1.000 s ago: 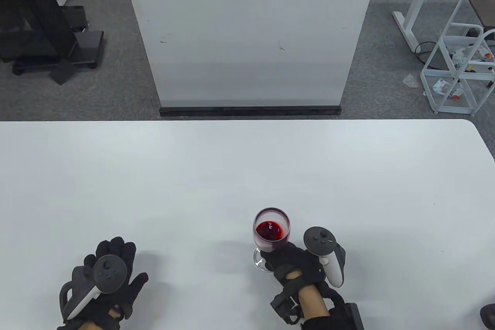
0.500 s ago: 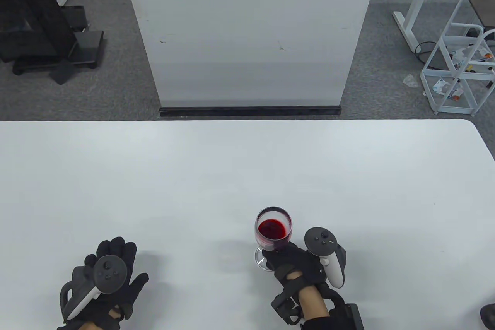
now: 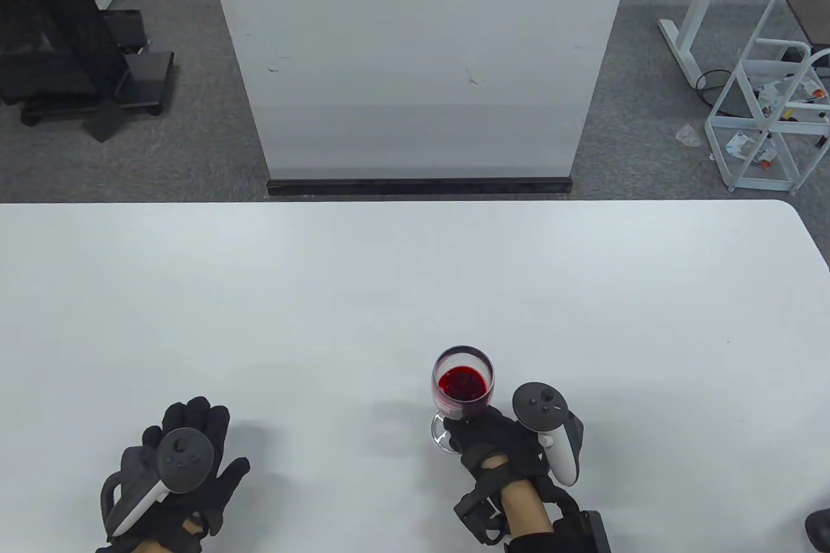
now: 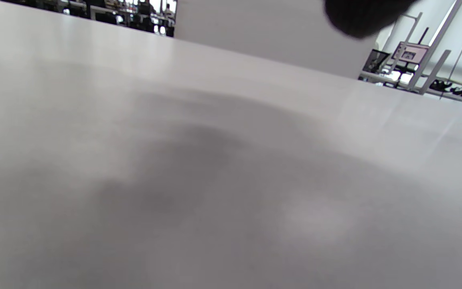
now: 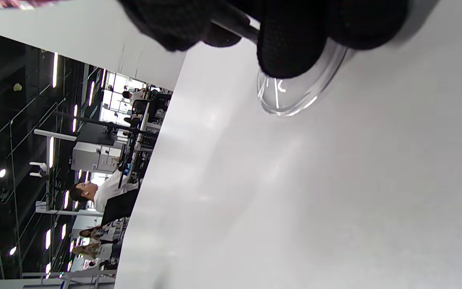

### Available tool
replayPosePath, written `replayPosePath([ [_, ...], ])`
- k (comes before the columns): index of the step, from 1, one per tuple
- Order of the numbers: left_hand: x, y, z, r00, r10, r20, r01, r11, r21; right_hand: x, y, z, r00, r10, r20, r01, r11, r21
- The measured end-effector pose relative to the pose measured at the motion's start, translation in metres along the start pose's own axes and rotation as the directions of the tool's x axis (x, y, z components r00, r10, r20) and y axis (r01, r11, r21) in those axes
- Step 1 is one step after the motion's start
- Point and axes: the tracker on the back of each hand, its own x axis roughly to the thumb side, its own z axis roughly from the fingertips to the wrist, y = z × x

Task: Shake wine glass on table

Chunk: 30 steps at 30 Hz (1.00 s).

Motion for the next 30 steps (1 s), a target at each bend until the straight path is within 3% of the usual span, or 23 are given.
replayPosePath([
  [2,-0.0003,0.0008,0.0009,1.000,0.002,-0.002,-0.002,1.000,0.005,-0.0002,-0.0037,-0.0004,1.000,0.020,-0.011,-0.019,0.998,0.059],
  [5,-0.0009,0.0014,0.0009,1.000,0.011,-0.004,-0.011,1.000,0.007,-0.0018,-0.0016,0.0009,1.000,-0.007,-0.009,0.006,0.998,-0.055],
  [6,-0.0009,0.0010,0.0006,1.000,0.010,-0.005,-0.010,1.000,0.004,-0.0019,0.0000,0.0006,1.000,-0.009,-0.008,0.008,0.999,-0.050],
  [9,-0.0004,0.0004,0.0007,1.000,0.002,-0.002,-0.002,1.000,0.002,-0.0005,-0.0036,-0.0006,1.000,-0.002,-0.022,0.003,0.999,0.048],
  [13,-0.0004,0.0008,0.0007,1.000,0.007,0.000,-0.007,1.000,0.003,-0.0004,-0.0017,0.0023,1.000,0.006,-0.022,-0.007,0.998,-0.062],
  [17,0.0001,0.0005,0.0008,1.000,0.002,0.002,-0.002,1.000,0.001,0.0005,-0.0043,0.0007,0.999,0.008,-0.032,-0.007,0.999,0.045],
  [20,-0.0002,0.0014,0.0014,1.000,0.008,0.002,-0.009,1.000,0.008,-0.0029,-0.0064,0.0021,1.000,-0.010,-0.021,0.009,0.999,-0.047],
  [23,0.0002,0.0003,0.0007,1.000,0.004,0.004,-0.004,1.000,0.000,-0.0039,-0.0050,0.0010,0.998,-0.053,-0.015,0.053,0.998,0.019],
  [25,0.0005,0.0001,0.0008,1.000,0.000,0.005,0.000,1.000,0.001,-0.0020,-0.0076,0.0011,1.000,-0.005,-0.024,0.006,0.998,0.055],
  [28,-0.0001,0.0006,0.0008,1.000,0.007,0.006,-0.007,1.000,0.005,-0.0037,-0.0041,0.0015,1.000,-0.019,-0.011,0.019,1.000,-0.025],
  [30,-0.0002,0.0004,0.0004,1.000,0.009,0.005,-0.009,1.000,0.001,-0.0030,-0.0028,0.0006,1.000,-0.028,-0.011,0.028,1.000,0.004],
])
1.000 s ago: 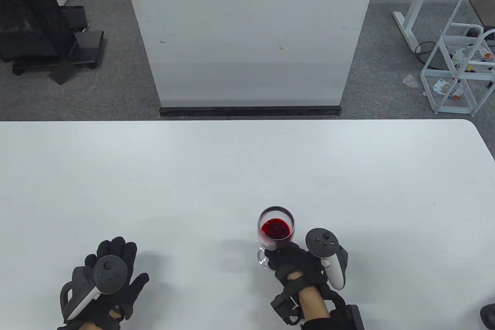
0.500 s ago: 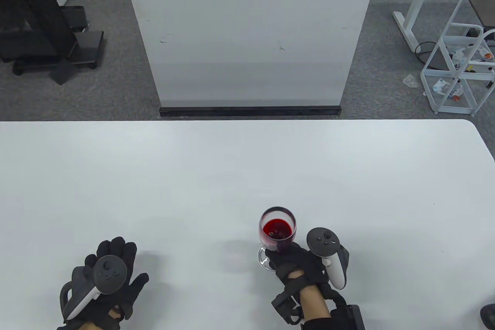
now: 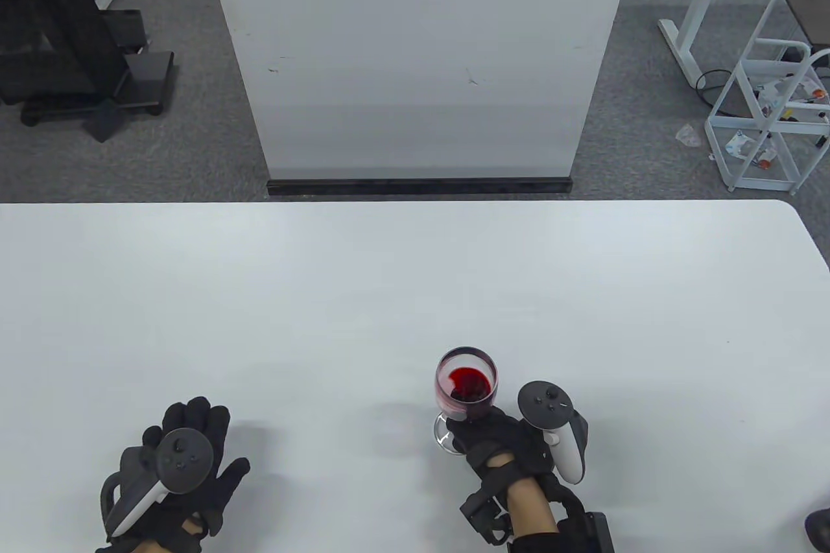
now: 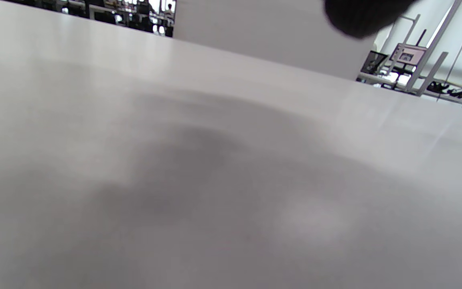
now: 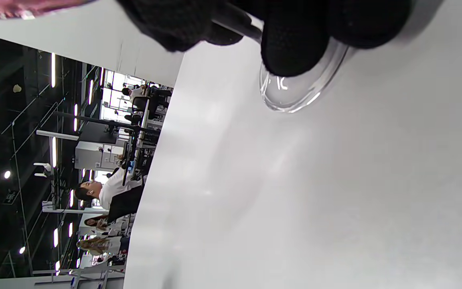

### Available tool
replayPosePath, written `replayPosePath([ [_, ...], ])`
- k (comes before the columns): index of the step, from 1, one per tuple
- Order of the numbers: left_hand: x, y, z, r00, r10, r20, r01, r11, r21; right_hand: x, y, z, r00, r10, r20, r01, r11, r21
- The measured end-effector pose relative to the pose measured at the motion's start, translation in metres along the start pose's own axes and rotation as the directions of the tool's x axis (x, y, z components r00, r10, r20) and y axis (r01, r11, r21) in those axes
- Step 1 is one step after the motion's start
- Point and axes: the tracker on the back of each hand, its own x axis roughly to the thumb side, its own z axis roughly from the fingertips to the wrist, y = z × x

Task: Shake wine glass on table

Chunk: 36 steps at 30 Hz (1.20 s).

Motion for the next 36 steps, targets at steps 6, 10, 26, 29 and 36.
replayPosePath([
  [6,0.0003,0.0002,-0.0001,1.000,-0.001,0.003,0.001,1.000,0.000,-0.0016,-0.0021,0.0005,1.000,-0.010,-0.002,0.010,1.000,-0.016],
  [10,0.0004,0.0001,-0.0002,1.000,-0.005,0.000,0.005,1.000,-0.003,0.0018,-0.0055,-0.0003,0.999,0.045,-0.013,-0.044,0.998,0.036],
  [26,0.0000,0.0017,0.0008,1.000,0.005,0.005,-0.005,1.000,0.004,0.0005,-0.0062,0.0012,0.999,0.038,-0.008,-0.038,0.999,0.010],
  [29,-0.0002,0.0022,0.0010,1.000,0.007,0.004,-0.007,1.000,0.007,-0.0018,-0.0063,0.0021,1.000,0.011,-0.009,-0.011,0.999,-0.040],
  [36,-0.0005,0.0017,0.0005,1.000,0.004,0.002,-0.004,1.000,0.005,0.0008,-0.0053,0.0014,0.998,0.056,-0.003,-0.056,0.998,-0.041],
])
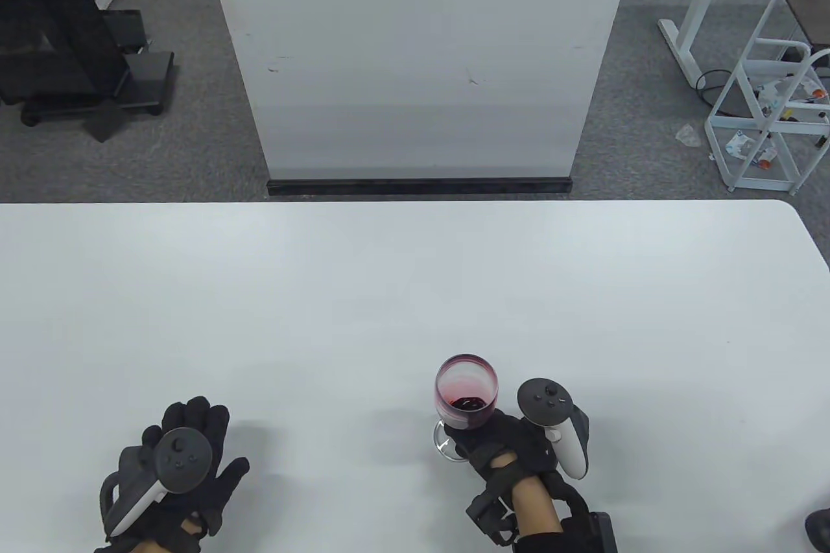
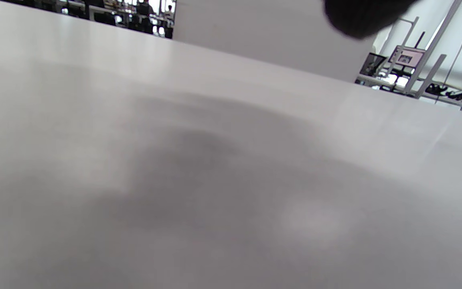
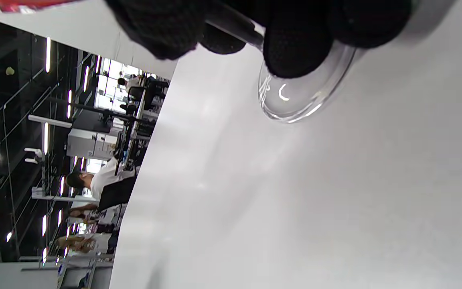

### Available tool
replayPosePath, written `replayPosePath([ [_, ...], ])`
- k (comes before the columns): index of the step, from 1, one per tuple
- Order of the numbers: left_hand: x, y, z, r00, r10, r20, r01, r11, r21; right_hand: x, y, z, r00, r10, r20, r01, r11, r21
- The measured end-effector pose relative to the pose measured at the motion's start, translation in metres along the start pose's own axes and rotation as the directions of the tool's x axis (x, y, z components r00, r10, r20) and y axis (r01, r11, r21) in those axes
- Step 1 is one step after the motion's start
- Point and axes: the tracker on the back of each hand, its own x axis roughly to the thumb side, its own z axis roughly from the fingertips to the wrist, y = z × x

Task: Shake wine glass on table

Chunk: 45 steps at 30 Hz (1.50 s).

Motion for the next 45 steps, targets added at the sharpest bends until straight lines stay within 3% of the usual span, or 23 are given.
replayPosePath([
  [2,0.000,0.000,-0.001,1.000,0.001,-0.001,-0.001,1.000,-0.002,-0.001,0.005,-0.001,1.000,-0.024,0.003,0.024,1.000,-0.007],
  [5,0.000,-0.001,-0.001,1.000,-0.006,-0.003,0.006,1.000,-0.005,-0.001,0.002,-0.002,0.999,-0.053,-0.005,0.053,0.995,0.089],
  [9,-0.001,0.001,0.001,1.000,0.004,-0.006,-0.004,1.000,0.004,-0.004,0.000,-0.001,0.999,-0.053,-0.003,0.053,0.999,0.007],
  [14,-0.001,0.001,0.001,1.000,0.003,-0.008,-0.003,1.000,0.003,-0.003,-0.002,-0.002,0.999,-0.052,-0.007,0.052,0.995,0.088],
  [18,-0.001,0.001,0.000,1.000,0.006,-0.007,-0.006,1.000,0.003,-0.005,0.001,-0.001,0.998,-0.057,-0.008,0.056,0.998,-0.031],
  [22,-0.001,0.001,0.001,1.000,0.005,-0.006,-0.005,1.000,0.001,-0.003,-0.004,-0.002,0.999,-0.046,-0.012,0.047,0.998,0.051],
  [26,-0.001,0.000,0.000,1.000,0.011,-0.007,-0.011,1.000,-0.006,-0.004,0.001,-0.001,0.999,-0.044,-0.008,0.044,0.998,-0.043],
  [30,-0.001,0.000,0.001,1.000,0.006,-0.006,-0.006,1.000,-0.006,-0.001,-0.001,-0.003,1.000,-0.013,-0.011,0.014,0.998,0.069],
  [34,-0.002,0.001,0.000,1.000,0.012,-0.009,-0.012,1.000,-0.005,-0.002,0.005,-0.002,1.000,-0.005,-0.005,0.005,1.000,-0.020],
  [38,-0.001,0.001,0.001,1.000,0.009,-0.010,-0.009,1.000,-0.004,-0.001,-0.001,-0.004,1.000,-0.018,-0.013,0.018,0.998,0.062],
  [42,-0.001,0.001,0.000,1.000,0.011,-0.011,-0.011,1.000,-0.013,-0.001,0.006,-0.003,1.000,-0.025,-0.004,0.025,0.999,-0.040],
  [45,-0.001,0.001,0.000,1.000,0.007,-0.013,-0.007,1.000,-0.010,0.000,0.002,-0.005,0.999,-0.032,-0.018,0.033,0.998,0.057],
])
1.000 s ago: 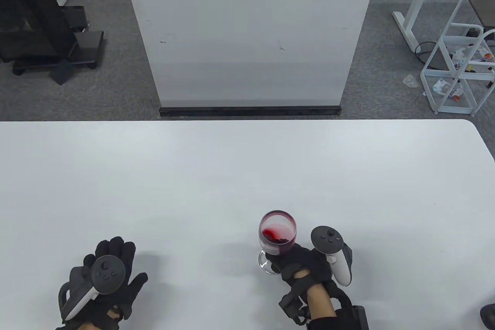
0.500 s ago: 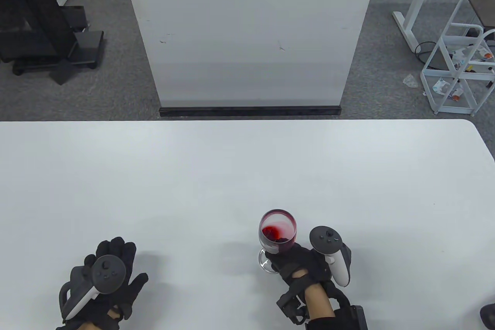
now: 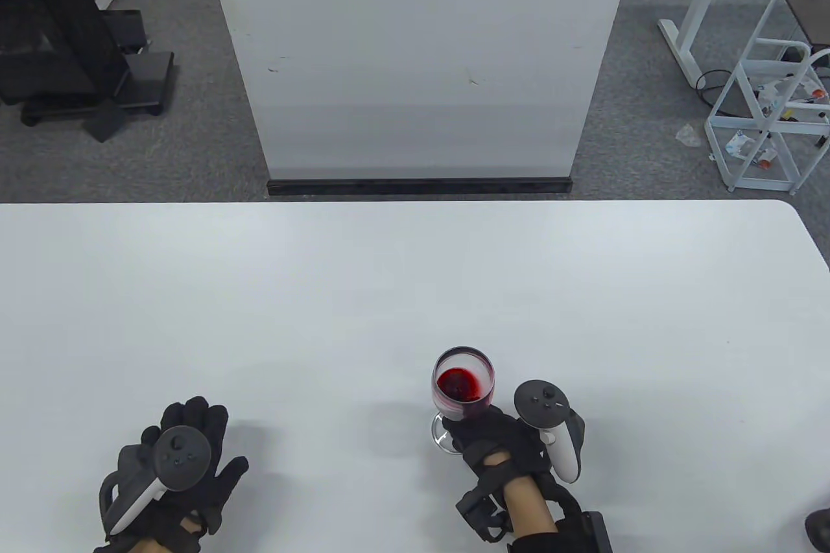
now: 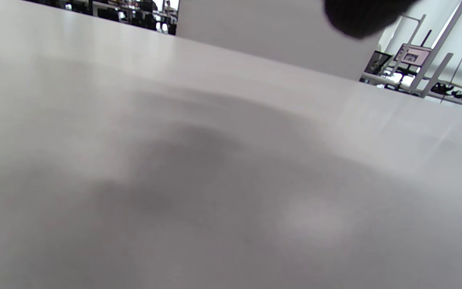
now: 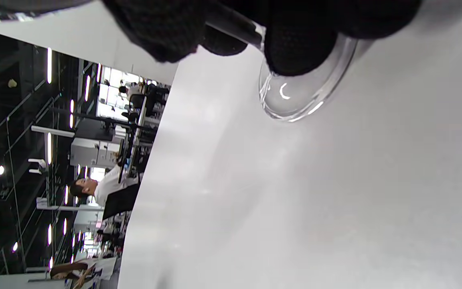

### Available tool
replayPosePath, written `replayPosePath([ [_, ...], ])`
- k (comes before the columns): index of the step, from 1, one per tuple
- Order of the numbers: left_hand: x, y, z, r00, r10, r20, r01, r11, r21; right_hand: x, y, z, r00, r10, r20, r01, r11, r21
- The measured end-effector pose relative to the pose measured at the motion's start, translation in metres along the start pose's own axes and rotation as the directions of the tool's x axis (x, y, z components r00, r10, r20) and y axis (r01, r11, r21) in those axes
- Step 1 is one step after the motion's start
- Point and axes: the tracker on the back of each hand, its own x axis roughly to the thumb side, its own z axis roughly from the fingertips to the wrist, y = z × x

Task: Shake wine glass on table

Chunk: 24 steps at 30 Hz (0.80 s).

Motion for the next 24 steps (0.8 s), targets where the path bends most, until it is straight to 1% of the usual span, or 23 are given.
replayPosePath([
  [1,0.000,0.001,0.001,1.000,-0.001,-0.001,0.001,1.000,0.011,-0.001,-0.003,0.000,1.000,0.010,-0.001,-0.010,1.000,0.006],
  [4,0.000,0.002,0.001,1.000,0.006,0.001,-0.006,1.000,0.010,-0.003,0.000,0.000,1.000,-0.006,0.007,0.007,0.998,-0.063],
  [6,0.000,0.001,0.000,1.000,0.002,0.002,-0.002,1.000,0.002,-0.002,0.003,0.000,1.000,-0.009,0.014,0.010,0.999,-0.043],
  [7,0.000,0.000,0.000,1.000,-0.002,0.004,0.002,1.000,0.001,-0.001,0.001,-0.001,1.000,-0.015,0.014,0.016,1.000,-0.012],
  [9,0.000,0.001,0.001,1.000,-0.001,0.003,0.001,1.000,0.006,-0.001,-0.004,-0.001,1.000,0.010,0.004,-0.010,1.000,0.004],
  [12,0.000,0.001,0.001,1.000,0.003,0.001,-0.003,1.000,0.009,-0.003,-0.006,0.000,1.000,-0.009,0.006,0.009,0.998,-0.067],
  [13,0.000,0.001,0.000,1.000,-0.003,-0.005,0.003,1.000,0.007,-0.004,-0.003,-0.001,1.000,-0.013,0.009,0.014,0.998,-0.067],
  [15,0.000,0.001,0.000,1.000,-0.008,-0.006,0.008,1.000,0.006,-0.002,-0.002,0.000,1.000,-0.010,0.012,0.011,0.999,-0.044],
  [17,0.000,0.001,0.001,1.000,-0.010,-0.006,0.010,1.000,0.012,0.000,-0.007,0.000,0.999,0.036,0.000,-0.036,0.999,0.005],
  [19,0.000,0.001,0.001,1.000,-0.007,-0.006,0.007,1.000,0.015,-0.002,-0.009,0.000,1.000,0.019,0.001,-0.019,1.000,-0.012],
  [21,0.000,0.001,0.001,1.000,-0.011,-0.010,0.012,1.000,0.013,-0.004,-0.003,0.000,1.000,-0.005,0.013,0.006,0.998,-0.055],
  [23,0.001,0.001,0.000,1.000,-0.017,-0.011,0.017,1.000,0.008,-0.002,0.000,0.000,1.000,-0.009,0.016,0.010,0.999,-0.035],
  [24,0.001,0.000,0.000,1.000,-0.016,-0.010,0.017,1.000,0.007,-0.001,0.000,0.000,1.000,-0.002,0.016,0.002,1.000,-0.006],
])
